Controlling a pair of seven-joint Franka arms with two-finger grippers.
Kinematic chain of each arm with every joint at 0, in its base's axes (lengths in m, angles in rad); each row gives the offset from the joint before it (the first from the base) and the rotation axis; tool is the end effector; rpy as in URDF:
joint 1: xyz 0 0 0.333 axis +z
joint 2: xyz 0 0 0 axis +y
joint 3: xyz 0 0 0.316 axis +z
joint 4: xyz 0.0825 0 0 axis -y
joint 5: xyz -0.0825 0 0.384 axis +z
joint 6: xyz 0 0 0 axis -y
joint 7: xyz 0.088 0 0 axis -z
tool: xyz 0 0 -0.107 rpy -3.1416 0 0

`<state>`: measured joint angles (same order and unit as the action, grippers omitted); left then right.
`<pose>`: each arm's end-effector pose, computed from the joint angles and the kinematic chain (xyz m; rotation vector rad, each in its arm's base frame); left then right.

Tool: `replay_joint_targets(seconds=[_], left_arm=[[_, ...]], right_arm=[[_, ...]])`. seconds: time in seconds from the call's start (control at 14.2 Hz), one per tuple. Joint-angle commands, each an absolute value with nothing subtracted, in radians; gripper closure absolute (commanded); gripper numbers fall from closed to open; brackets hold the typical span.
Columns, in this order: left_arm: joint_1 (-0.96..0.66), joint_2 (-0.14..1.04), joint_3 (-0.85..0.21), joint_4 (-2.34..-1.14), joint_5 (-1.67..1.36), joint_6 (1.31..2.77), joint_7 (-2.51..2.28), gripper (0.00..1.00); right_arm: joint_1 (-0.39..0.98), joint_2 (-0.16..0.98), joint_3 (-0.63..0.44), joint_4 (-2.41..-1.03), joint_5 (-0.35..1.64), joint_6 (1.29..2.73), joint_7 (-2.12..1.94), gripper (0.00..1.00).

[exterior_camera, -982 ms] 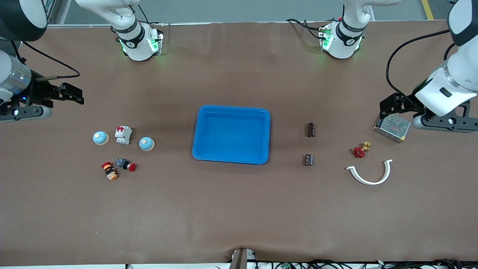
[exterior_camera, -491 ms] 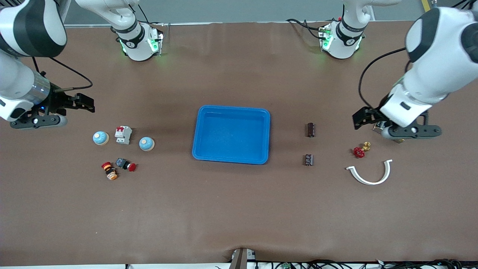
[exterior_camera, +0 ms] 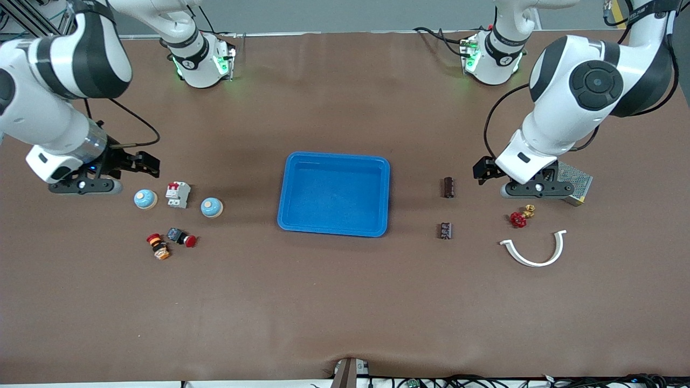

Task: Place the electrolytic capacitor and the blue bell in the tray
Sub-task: 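Reach the left gripper to a capacitor while the right gripper reaches a bell, then close the left gripper on the capacitor while the right gripper grasps the bell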

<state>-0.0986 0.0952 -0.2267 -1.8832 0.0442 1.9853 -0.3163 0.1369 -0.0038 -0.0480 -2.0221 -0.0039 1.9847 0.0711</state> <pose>0.5571 -0.1815 0.4582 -3.1261 0.0399 -0.0235 0.5454 0.0483 0.4476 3.1350 0.0305 -0.0521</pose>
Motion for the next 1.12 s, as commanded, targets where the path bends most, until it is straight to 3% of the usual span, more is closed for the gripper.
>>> replay_joint_targets(seconds=[0.0,0.49,1.05], left_arm=[[-0.091,0.087,-0.239,-1.953,0.042,2.048,-0.327,0.00],[-0.094,0.095,-0.241,-2.176,0.020,2.334,-0.324,0.00],[-0.097,0.248,-0.285,-2.183,0.034,2.451,-0.325,0.00]], right_arm=[[0.170,-0.026,-0.054,-2.140,0.006,2.119,0.107,0.00],[0.172,0.073,-0.052,-2.206,0.006,2.293,0.107,0.00],[0.212,0.267,-0.052,-2.204,0.009,2.519,0.112,0.00]])
